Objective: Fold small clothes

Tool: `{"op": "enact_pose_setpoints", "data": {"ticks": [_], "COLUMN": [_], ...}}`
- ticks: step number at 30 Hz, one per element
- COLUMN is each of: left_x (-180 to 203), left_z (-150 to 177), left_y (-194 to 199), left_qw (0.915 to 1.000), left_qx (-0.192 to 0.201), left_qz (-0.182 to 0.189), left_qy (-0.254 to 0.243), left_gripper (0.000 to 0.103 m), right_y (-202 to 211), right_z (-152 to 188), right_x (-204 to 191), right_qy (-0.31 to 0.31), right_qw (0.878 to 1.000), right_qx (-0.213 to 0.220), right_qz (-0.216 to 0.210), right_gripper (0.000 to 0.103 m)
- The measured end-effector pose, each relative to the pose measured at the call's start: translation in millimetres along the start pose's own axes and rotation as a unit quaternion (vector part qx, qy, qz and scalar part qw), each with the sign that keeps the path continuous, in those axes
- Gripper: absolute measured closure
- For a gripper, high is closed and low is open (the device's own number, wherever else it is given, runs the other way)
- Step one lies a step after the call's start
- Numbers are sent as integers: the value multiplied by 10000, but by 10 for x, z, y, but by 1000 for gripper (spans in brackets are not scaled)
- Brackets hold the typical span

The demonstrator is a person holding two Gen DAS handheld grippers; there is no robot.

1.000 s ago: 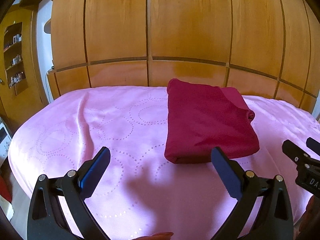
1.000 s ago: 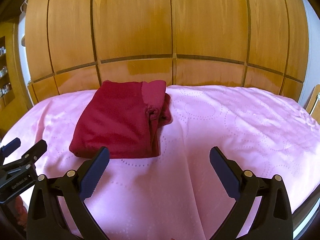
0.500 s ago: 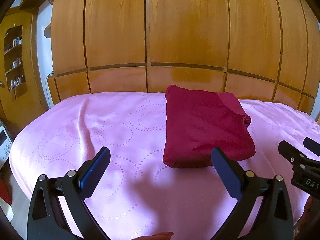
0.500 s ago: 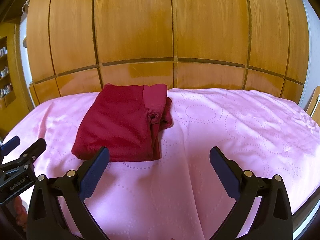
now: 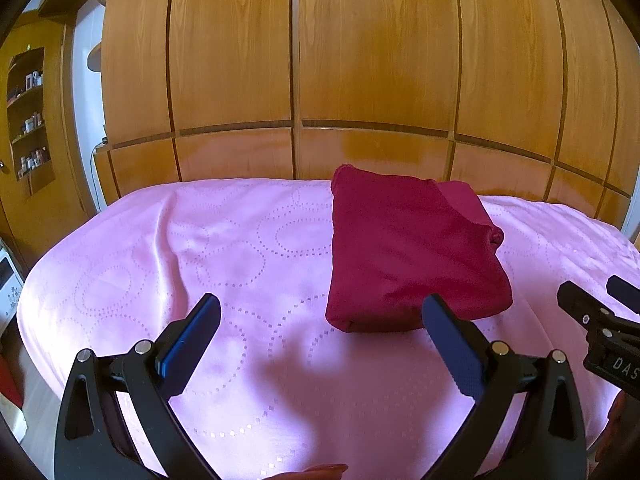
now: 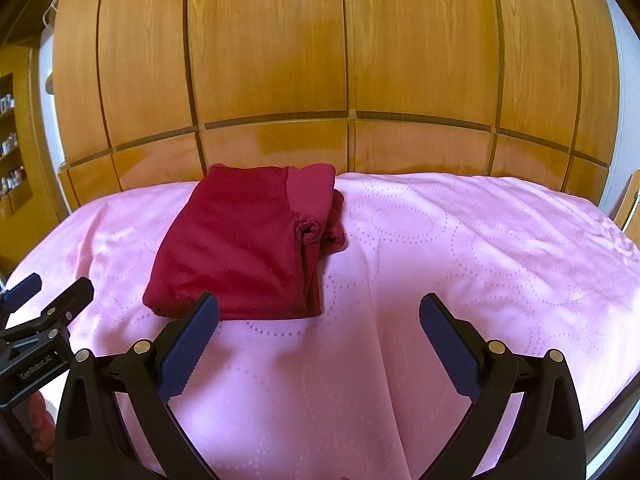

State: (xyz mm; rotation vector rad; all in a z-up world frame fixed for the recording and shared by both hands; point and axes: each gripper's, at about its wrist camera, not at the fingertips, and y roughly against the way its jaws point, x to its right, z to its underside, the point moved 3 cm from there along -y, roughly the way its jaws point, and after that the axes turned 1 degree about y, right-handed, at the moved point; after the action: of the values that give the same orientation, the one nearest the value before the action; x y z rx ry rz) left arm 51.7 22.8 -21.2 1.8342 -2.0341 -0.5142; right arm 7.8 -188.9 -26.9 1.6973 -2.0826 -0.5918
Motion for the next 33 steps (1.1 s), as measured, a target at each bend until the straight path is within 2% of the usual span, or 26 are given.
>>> {"op": "enact_pose_setpoints", "data": {"ticks": [33], "left_x": [22], "left_z": [30], "left_y": [-13], "left_qw": [9999], "left_qx": [-62], "left_qz": [79], "left_qy": [-141], "left_gripper": [2], "right_y": [-36], "right_z": [44], "right_x": [-32], "right_qy": [9], "right_qw": [9999], "right_qx": [-93], "right_qz": [-43], "right_gripper": [4]}}
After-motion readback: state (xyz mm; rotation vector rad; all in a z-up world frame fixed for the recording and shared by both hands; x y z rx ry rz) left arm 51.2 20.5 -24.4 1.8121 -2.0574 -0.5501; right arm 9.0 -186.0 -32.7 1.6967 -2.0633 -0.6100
